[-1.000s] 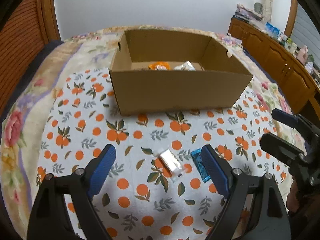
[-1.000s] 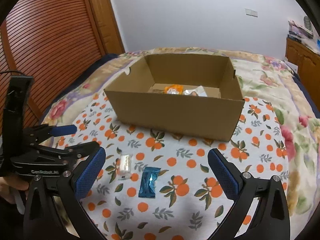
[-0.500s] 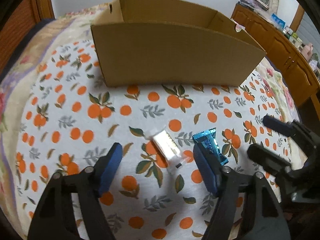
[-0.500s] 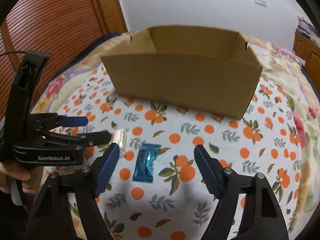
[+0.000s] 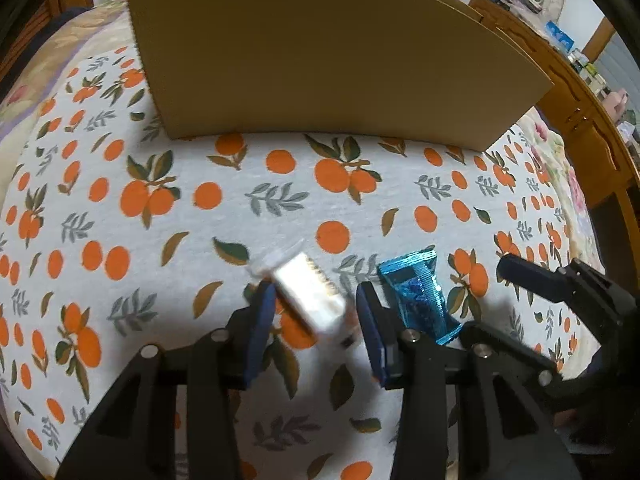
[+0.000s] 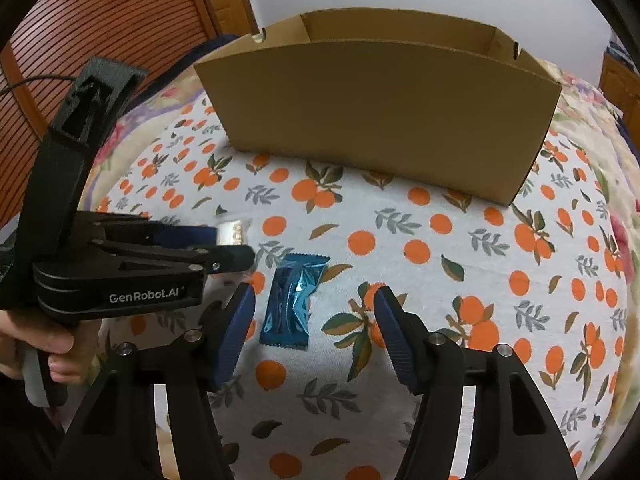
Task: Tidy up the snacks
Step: 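Grasp the small clear bag with the left tool while the right tool closes on the blue candy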
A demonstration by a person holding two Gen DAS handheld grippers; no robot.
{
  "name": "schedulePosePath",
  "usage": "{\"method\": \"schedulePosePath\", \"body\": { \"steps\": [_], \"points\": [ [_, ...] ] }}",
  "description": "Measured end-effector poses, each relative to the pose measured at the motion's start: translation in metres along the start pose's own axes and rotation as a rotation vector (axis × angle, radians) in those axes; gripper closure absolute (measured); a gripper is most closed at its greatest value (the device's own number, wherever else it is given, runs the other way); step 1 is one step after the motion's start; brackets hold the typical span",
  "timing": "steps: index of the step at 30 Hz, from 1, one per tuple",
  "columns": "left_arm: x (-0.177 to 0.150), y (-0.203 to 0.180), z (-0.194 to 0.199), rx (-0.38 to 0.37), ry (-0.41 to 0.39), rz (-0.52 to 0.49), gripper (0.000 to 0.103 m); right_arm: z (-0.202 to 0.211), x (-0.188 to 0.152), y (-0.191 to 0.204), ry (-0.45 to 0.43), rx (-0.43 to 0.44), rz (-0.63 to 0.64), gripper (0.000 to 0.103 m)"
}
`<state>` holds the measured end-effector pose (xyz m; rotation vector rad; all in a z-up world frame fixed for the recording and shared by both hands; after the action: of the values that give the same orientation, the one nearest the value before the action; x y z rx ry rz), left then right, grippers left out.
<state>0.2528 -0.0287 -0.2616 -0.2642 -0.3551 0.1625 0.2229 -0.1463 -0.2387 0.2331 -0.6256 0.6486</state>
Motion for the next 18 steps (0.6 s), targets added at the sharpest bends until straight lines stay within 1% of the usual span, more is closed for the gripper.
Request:
{"method": "schedulePosePath", "body": {
  "steps": [2,3,4,6,8,9,12,14,15,18],
  "points": [
    [0.0,-0.003,-0.001,0.002,-0.008,-0.014,0.065,-0.002,-0.001,0.0,0.004,0.003,0.001,0.039],
    [0.0,-0.004,-0.001,0.006,-0.011,-0.026,0.069,-0.003,-0.001,0.0,0.005,0.005,0.001,0.04],
    [0.0,-0.004,-0.001,0.018,-0.013,-0.039,0.083,-0.004,-0.001,0.0,0.007,0.007,0.001,0.04],
    [-0.001,-0.005,-0.001,0.038,-0.023,-0.063,0.083,-0.007,0.0,0.0,0.01,0.012,0.004,0.04],
    [-0.002,-0.003,-0.001,0.051,-0.022,-0.068,0.083,-0.012,0.0,0.001,0.015,0.026,0.007,0.048],
    [0.0,-0.001,0.0,0.061,-0.022,-0.061,0.083,-0.014,0.0,0.002,0.018,0.031,0.008,0.049],
    [0.007,0.002,0.008,0.057,-0.038,-0.043,0.083,-0.021,0.0,0.006,0.027,0.047,0.011,0.05],
    [0.015,0.006,0.016,0.055,-0.056,-0.028,0.083,-0.027,0.001,0.01,0.032,0.067,0.013,0.06],
    [0.018,0.009,0.02,0.049,-0.064,-0.016,0.083,-0.029,0.001,0.012,0.035,0.074,0.016,0.062],
    [0.027,0.016,0.027,0.04,-0.078,0.011,0.083,-0.036,0.001,0.017,0.047,0.076,0.032,0.063]
  ]
}}
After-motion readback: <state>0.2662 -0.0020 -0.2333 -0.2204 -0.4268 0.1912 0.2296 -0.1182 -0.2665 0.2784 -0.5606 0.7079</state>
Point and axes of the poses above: each gripper's, at about its wrist camera, not at the fingertips, and z roughly against the way its jaws point, y to its left, x to its top, the point moved 6 cm from there along -z, roughly the way its jaws point, and after that the axes turned 15 degrees about z, right-handed, at the moved point
